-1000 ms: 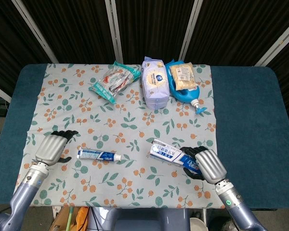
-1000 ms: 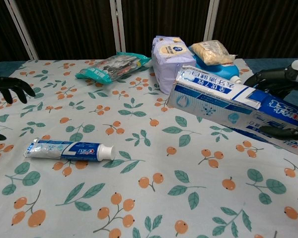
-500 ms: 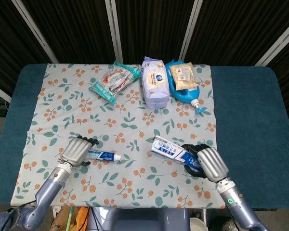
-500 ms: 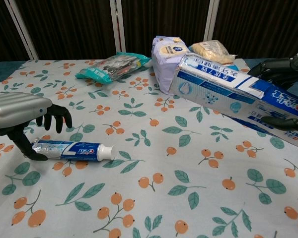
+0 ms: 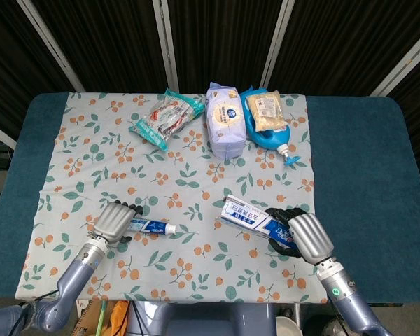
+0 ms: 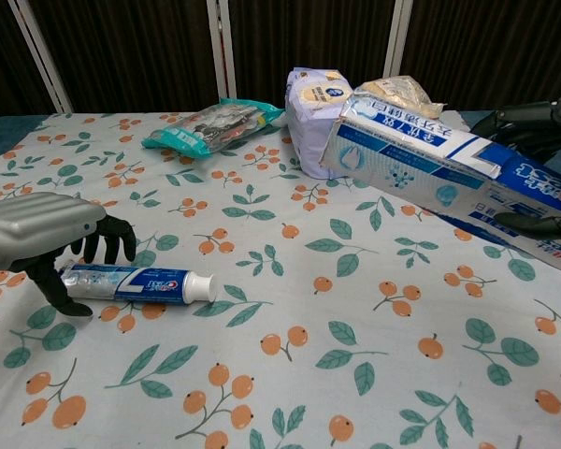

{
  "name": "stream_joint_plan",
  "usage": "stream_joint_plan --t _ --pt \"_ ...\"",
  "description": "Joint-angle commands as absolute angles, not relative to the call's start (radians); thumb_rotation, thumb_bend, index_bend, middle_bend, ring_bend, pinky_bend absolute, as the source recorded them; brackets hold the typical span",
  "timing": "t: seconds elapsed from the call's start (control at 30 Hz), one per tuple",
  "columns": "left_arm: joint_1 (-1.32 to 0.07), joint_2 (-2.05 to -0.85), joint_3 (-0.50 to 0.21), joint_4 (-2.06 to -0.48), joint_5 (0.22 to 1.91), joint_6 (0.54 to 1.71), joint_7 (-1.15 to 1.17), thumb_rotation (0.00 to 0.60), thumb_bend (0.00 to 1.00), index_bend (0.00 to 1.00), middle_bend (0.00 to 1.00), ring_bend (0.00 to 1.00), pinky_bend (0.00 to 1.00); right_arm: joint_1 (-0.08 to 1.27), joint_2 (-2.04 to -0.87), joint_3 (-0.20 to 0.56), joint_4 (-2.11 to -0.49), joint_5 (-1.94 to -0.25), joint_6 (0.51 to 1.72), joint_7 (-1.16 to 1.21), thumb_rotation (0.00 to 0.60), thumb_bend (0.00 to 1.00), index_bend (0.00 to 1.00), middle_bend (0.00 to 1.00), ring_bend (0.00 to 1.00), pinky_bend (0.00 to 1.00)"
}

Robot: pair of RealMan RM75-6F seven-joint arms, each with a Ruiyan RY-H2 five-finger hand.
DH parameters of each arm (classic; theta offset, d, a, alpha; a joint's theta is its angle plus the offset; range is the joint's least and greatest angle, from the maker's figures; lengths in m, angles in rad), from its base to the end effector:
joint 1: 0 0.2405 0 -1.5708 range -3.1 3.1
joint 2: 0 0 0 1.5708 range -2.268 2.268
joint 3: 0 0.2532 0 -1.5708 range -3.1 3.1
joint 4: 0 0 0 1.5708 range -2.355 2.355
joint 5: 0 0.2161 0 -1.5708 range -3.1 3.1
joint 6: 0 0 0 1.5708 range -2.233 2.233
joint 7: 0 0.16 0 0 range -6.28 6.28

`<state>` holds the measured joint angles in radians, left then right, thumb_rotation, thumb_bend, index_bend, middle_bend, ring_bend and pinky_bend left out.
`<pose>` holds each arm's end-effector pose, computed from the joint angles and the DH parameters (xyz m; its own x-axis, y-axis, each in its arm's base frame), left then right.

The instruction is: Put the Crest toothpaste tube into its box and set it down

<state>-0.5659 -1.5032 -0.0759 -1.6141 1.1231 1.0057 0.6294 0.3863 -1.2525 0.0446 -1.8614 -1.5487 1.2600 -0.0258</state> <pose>-0.1907 0.2923 -0.0326 0.6229 0.3037 0.7210 0.7741 -0.3727 -0.5117 -0.1690 -0.2453 0.0616 0.1456 -0.2269 0.9630 -0.9260 -0.3740 0.0519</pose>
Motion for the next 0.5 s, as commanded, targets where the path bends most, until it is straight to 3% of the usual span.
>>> stream_joint_plan --t 0.03,0.17,0.5 --pt "-0.572 -1.52 -0.072 -1.598 1.126 1.009 0.628 0.6 0.31 0.45 0.56 0.56 0.52 0.386 -1.251 0.046 -1.862 -1.549 1.259 -0.024 0.6 0.34 0.31 0.53 0.46 0.4" --pt "-0.573 -1.53 -0.066 -1.586 1.15 1.025 0.621 0.6 0.43 0.57 0.69 0.68 0.63 0.384 -1.252 0.045 -1.862 -1.551 1.26 -0.023 0.6 0.34 0.32 0.53 0.46 0.4" --pt "-0.588 -1.452 -0.075 -1.625 1.252 1.063 0.585 0.6 0.48 0.64 0.76 0.74 0.69 0.382 -1.254 0.051 -1.857 -1.543 1.258 -0.011 0.6 0.34 0.31 0.53 0.46 0.4"
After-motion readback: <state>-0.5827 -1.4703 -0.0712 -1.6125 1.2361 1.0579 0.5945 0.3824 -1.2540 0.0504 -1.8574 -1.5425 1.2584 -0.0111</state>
